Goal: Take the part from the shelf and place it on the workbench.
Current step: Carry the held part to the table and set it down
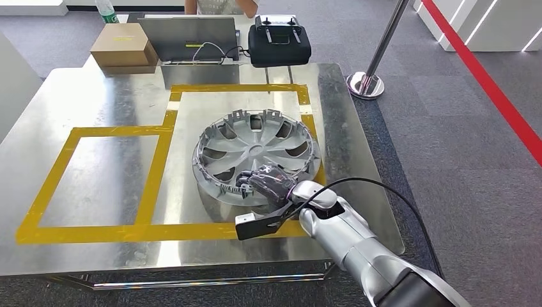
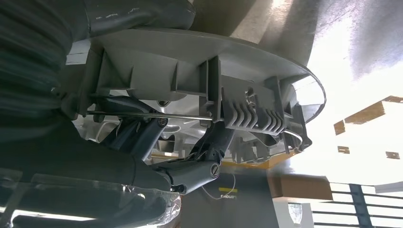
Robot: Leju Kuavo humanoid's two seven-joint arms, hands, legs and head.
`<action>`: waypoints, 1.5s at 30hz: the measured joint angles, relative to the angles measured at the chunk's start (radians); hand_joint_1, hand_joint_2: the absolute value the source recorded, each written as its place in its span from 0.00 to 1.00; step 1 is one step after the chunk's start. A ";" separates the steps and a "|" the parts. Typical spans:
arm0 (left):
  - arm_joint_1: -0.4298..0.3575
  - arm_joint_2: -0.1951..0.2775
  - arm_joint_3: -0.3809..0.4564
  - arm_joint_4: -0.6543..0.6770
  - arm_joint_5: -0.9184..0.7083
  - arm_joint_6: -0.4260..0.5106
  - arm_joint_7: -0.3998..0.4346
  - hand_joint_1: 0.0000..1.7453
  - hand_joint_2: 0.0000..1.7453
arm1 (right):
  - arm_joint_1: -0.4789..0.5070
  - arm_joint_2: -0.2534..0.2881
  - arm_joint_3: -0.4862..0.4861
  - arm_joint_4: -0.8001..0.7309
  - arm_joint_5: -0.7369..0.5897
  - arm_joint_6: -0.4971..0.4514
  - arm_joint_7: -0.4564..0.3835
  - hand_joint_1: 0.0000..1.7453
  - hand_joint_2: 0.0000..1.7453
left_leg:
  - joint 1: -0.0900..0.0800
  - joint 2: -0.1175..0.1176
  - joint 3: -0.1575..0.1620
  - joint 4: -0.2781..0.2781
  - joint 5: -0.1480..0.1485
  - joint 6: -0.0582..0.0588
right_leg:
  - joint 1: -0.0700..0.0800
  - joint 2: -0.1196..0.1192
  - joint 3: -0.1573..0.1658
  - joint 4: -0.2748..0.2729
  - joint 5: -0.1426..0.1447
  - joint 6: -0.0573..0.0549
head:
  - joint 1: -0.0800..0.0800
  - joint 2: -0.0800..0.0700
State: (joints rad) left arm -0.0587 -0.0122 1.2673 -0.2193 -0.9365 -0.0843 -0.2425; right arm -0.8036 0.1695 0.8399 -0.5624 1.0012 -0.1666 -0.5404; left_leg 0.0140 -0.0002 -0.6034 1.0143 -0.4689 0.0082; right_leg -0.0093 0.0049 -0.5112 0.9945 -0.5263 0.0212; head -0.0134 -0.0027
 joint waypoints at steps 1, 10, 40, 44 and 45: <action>-0.001 0.000 0.000 0.000 -0.001 0.001 0.003 0.00 1.00 | -0.003 0.002 0.002 0.004 -0.001 0.000 0.001 1.00 1.00 | 0.000 0.000 0.000 0.000 0.000 0.000 | 0.000 0.000 0.000 0.000 0.000 0.000 | 0.000 0.000; -0.006 0.000 0.000 0.000 -0.010 0.006 0.009 0.00 1.00 | -0.037 0.023 0.020 0.066 0.007 0.012 0.026 1.00 1.00 | 0.000 0.000 0.001 0.000 0.000 0.000 | 0.000 0.000 0.000 0.000 0.000 0.000 | 0.000 0.000; -0.018 -0.002 -0.001 0.000 -0.035 0.010 -0.001 0.00 0.00 | -0.100 0.039 0.012 0.187 -0.024 -0.033 0.031 0.00 0.00 | 0.000 0.000 0.002 0.000 0.000 0.000 | 0.000 0.000 0.001 0.000 0.000 0.000 | 0.000 0.000; -0.021 -0.002 0.000 0.000 -0.022 0.007 -0.015 0.00 0.00 | -0.098 0.031 -0.022 0.170 -0.081 -0.099 -0.017 0.00 0.00 | 0.000 0.000 0.002 0.000 0.000 0.000 | 0.000 0.000 0.001 0.000 0.000 0.000 | 0.000 0.000; -0.022 -0.002 0.001 0.000 -0.015 0.005 -0.022 0.00 0.00 | -0.095 0.025 -0.038 0.156 -0.108 -0.128 -0.035 0.00 0.00 | 0.000 -0.001 0.002 0.000 0.000 0.000 | 0.000 0.000 0.001 0.000 0.000 0.000 | 0.000 0.000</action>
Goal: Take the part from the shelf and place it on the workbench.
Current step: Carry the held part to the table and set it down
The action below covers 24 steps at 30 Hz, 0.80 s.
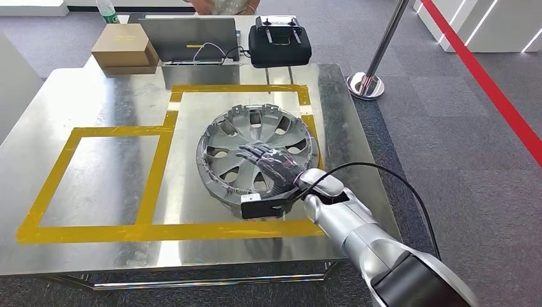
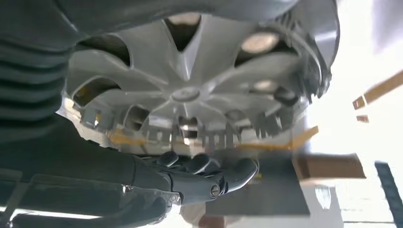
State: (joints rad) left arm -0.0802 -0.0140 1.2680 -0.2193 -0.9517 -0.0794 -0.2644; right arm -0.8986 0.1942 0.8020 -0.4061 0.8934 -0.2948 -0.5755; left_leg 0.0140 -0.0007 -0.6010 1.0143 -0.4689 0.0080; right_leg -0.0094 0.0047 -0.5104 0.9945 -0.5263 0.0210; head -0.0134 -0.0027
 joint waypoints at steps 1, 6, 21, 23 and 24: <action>0.000 0.000 0.002 0.000 0.008 -0.003 -0.008 0.00 0.00 | 0.004 -0.008 -0.021 -0.021 -0.030 -0.033 -0.018 0.00 0.00 | 0.000 0.000 0.000 0.000 0.000 0.000 | 0.000 0.000 0.000 0.000 0.000 0.000 | 0.000 0.000; 0.000 -0.006 0.020 0.000 0.036 -0.016 -0.048 0.00 0.00 | 0.074 -0.075 -0.149 -0.228 -0.116 -0.167 -0.041 0.00 0.00 | 0.000 -0.003 0.000 0.000 0.000 0.000 | -0.001 -0.002 0.001 0.000 0.000 0.000 | 0.000 0.000; 0.012 -0.027 0.086 -0.001 0.086 0.009 -0.080 0.00 0.00 | 0.661 -0.234 -0.560 -1.341 -0.220 -0.399 -0.117 0.00 0.00 | -0.009 -0.009 0.004 -0.003 -0.005 0.018 | -0.011 -0.006 0.007 -0.003 -0.007 0.017 | -0.001 0.000; 0.012 -0.030 0.090 -0.002 0.085 0.012 -0.080 0.00 0.00 | 0.728 -0.245 -0.587 -1.411 -0.212 -0.399 -0.119 0.00 0.00 | -0.005 -0.005 0.009 -0.015 0.003 0.026 | -0.012 -0.006 -0.011 0.044 -0.044 0.020 | 0.001 0.000; 0.012 -0.031 0.091 -0.002 0.085 0.013 -0.080 0.00 0.00 | 0.763 -0.251 -0.600 -1.439 -0.206 -0.398 -0.119 0.00 0.00 | -0.003 -0.003 0.010 -0.018 0.005 0.028 | -0.013 -0.005 -0.033 0.098 -0.078 0.022 | 0.001 0.000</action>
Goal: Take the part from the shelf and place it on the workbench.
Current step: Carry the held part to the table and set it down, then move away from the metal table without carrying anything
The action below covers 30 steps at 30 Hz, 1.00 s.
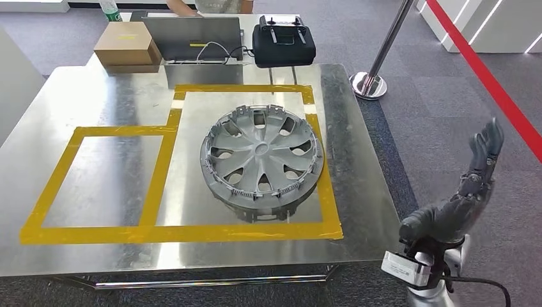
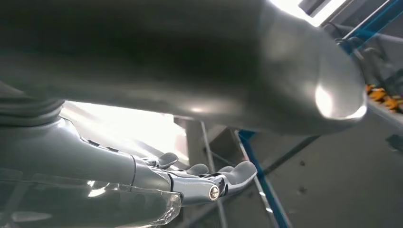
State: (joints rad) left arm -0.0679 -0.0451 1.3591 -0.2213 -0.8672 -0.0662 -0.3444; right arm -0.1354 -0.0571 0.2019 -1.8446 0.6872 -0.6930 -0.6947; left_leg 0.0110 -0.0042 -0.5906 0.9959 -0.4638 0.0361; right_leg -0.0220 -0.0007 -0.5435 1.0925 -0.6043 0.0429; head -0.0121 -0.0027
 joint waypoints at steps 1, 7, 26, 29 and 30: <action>0.000 -0.001 0.001 0.000 -0.002 0.001 0.001 0.00 0.00 | 0.036 -0.006 -0.015 -0.020 0.003 0.000 -0.001 0.00 0.00 | 0.000 0.000 -0.001 0.000 0.001 0.001 | 0.000 0.000 -0.030 0.067 -0.036 0.002 | 0.001 0.000; 0.000 -0.010 0.002 -0.001 -0.019 0.000 0.008 0.00 0.00 | 0.248 -0.029 -0.118 -0.048 -0.011 0.001 -0.001 0.00 0.00 | 0.002 -0.002 -0.010 0.003 0.011 -0.014 | -0.007 0.000 0.031 -0.008 0.025 0.005 | 0.002 0.000; -0.008 0.009 -0.001 -0.014 -0.053 -0.003 -0.003 0.00 0.00 | 0.368 0.008 -0.473 0.233 -0.124 0.086 -0.001 0.00 0.00 | -0.015 -0.001 0.159 -0.050 -0.103 -0.030 | 0.010 -0.005 -0.054 -0.091 0.172 -0.033 | 0.002 0.000; -0.007 0.013 -0.003 -0.016 -0.063 -0.007 -0.003 0.00 0.00 | 0.365 0.014 -0.475 0.271 -0.131 0.085 -0.001 0.00 0.00 | -0.013 0.005 0.138 -0.055 -0.078 -0.010 | 0.004 -0.005 -0.070 -0.072 0.153 -0.015 | 0.004 0.000; -0.007 0.013 -0.004 -0.016 -0.067 -0.008 -0.003 0.00 0.00 | 0.364 0.016 -0.476 0.280 -0.131 0.085 -0.001 0.00 0.00 | -0.011 0.008 0.127 -0.057 -0.067 -0.003 | 0.004 -0.005 -0.083 -0.037 0.114 -0.011 | 0.005 0.000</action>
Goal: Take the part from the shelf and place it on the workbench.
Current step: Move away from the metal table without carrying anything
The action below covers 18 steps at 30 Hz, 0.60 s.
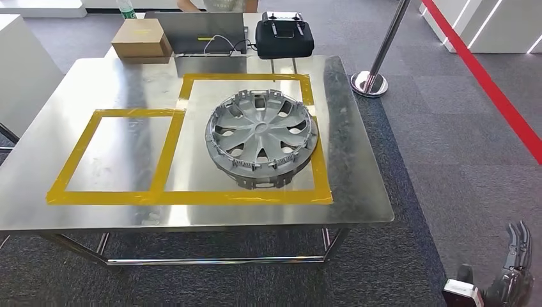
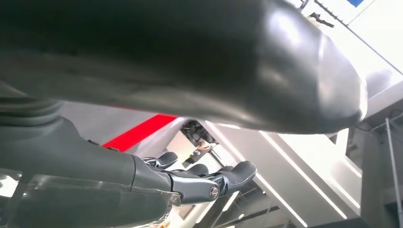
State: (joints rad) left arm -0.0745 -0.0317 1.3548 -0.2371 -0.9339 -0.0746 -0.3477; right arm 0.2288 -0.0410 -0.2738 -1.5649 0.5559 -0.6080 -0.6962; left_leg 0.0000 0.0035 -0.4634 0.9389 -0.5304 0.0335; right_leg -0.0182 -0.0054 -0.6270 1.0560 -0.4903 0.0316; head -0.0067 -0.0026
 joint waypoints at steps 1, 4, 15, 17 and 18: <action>0.000 0.001 -0.001 0.000 -0.003 0.000 0.000 0.00 0.00 | -0.001 0.002 0.000 0.008 0.000 0.000 0.000 0.00 0.00 | 0.000 0.003 -0.012 0.000 0.010 0.005 | 0.000 0.001 -0.017 0.054 -0.051 0.004 | 0.002 0.000; 0.000 0.003 -0.003 0.000 -0.005 -0.001 0.000 0.00 0.00 | -0.003 0.008 0.000 0.032 0.003 0.002 0.000 0.00 0.00 | -0.002 0.007 -0.052 0.004 0.040 0.007 | 0.000 0.001 -0.040 0.215 -0.134 0.012 | 0.005 0.000; 0.006 0.000 -0.003 -0.001 -0.007 0.010 0.013 0.00 0.00 | -0.024 0.022 -0.009 0.124 -0.004 0.032 0.000 0.00 0.00 | 0.000 0.002 -0.148 0.078 0.047 -0.041 | 0.005 -0.002 0.166 -0.105 -0.030 -0.045 | 0.004 0.000; 0.007 0.001 -0.003 -0.001 -0.007 0.012 0.018 0.00 0.00 | -0.035 0.032 -0.040 0.186 0.022 0.060 0.000 0.00 0.00 | 0.003 0.000 -0.183 0.189 -0.054 -0.052 | 0.003 -0.006 0.139 -0.104 -0.008 -0.053 | 0.002 0.000; 0.007 0.001 -0.003 -0.001 -0.007 0.012 0.020 0.00 0.00 | -0.038 0.038 -0.062 0.223 0.038 0.071 0.000 0.00 0.00 | 0.005 -0.001 -0.196 0.252 -0.089 -0.056 | 0.003 -0.008 0.125 -0.103 0.003 -0.053 | 0.001 0.000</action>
State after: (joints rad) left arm -0.0678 -0.0305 1.3519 -0.2384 -0.9411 -0.0627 -0.3276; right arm 0.1908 -0.0030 -0.3356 -1.3417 0.5936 -0.5366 -0.6958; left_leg 0.0049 0.0028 -0.6593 1.1904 -0.6191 -0.0225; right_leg -0.0154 -0.0133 -0.5024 0.9531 -0.4876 -0.0214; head -0.0056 -0.0027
